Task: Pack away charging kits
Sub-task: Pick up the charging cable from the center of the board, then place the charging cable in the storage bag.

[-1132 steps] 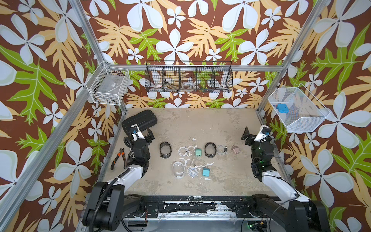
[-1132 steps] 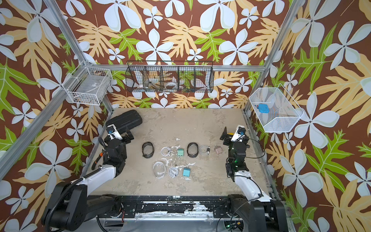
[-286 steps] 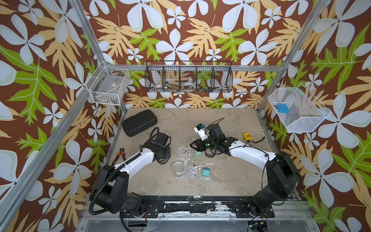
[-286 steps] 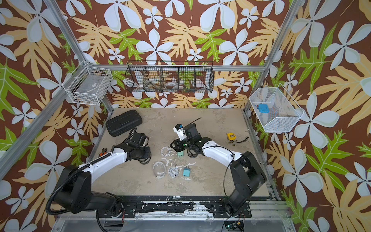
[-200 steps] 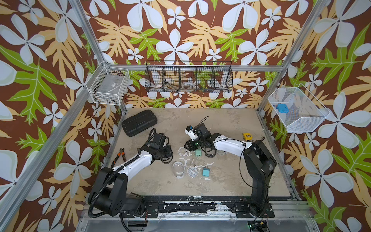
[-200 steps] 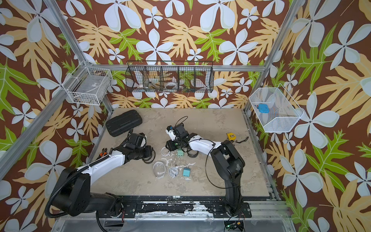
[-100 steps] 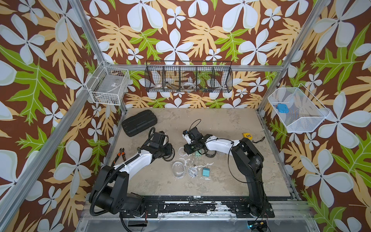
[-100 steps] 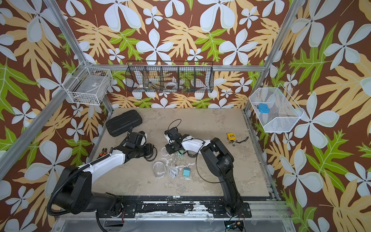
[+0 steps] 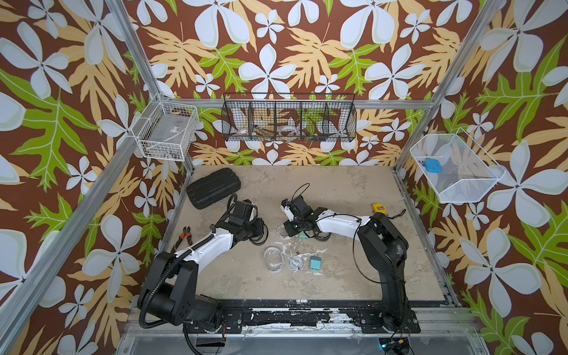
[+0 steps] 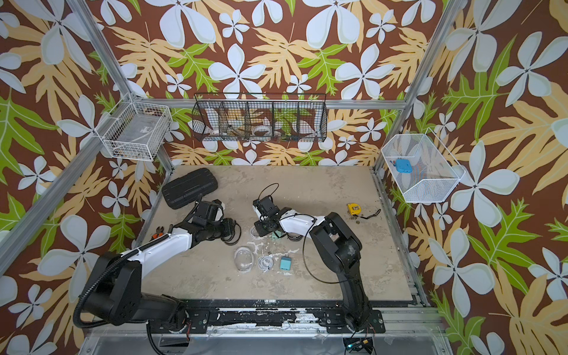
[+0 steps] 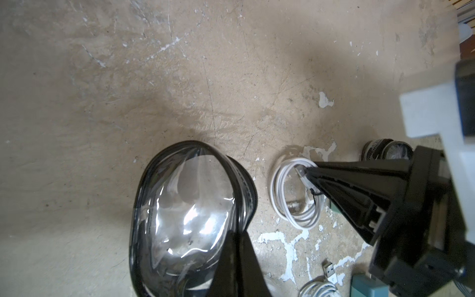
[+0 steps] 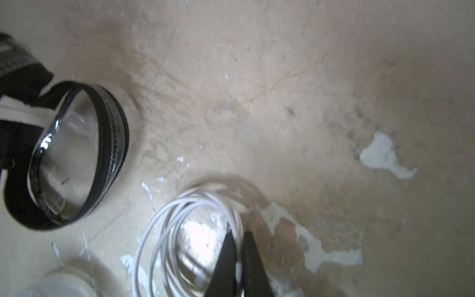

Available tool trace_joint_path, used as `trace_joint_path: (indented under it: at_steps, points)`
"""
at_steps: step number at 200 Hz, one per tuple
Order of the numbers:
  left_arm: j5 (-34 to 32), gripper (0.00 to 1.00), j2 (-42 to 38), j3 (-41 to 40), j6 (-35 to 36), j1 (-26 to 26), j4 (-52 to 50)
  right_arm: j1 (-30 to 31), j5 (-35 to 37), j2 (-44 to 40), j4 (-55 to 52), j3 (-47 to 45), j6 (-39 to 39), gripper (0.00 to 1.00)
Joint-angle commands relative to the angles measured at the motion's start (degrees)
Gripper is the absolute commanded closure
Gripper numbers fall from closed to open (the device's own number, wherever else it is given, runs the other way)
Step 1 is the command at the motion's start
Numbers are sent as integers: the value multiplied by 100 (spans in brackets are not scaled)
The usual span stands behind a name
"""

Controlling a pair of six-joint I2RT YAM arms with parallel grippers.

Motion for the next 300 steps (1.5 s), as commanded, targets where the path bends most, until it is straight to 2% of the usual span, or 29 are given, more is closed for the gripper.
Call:
trace_joint_path:
  at_steps: [1, 58, 99, 127, 177, 221, 300]
  points:
    - [123, 100, 43, 66, -85, 13, 133, -5, 274, -263, -165, 23, -29, 100]
    - [617, 100, 268, 196, -405, 13, 361, 6, -164, -770, -380, 223, 130, 100]
    - [829, 100, 370, 371, -603, 13, 479, 81, -670, -559, -190, 283, 378, 100]
    - [863, 100, 288, 376, -637, 9, 464, 131, -756, -210, -86, 344, 400, 100]
    - [1208, 100, 24, -20, -742, 14, 851, 136, -297, -59, -125, 289, 171, 100]
    - [1640, 100, -17, -471, -1110, 13, 1670, 254, -335, -196, -139, 532, 171, 100]
    - [1837, 100, 75, -496, -1235, 38, 2060, 342, -353, 206, -156, 822, 140, 100]
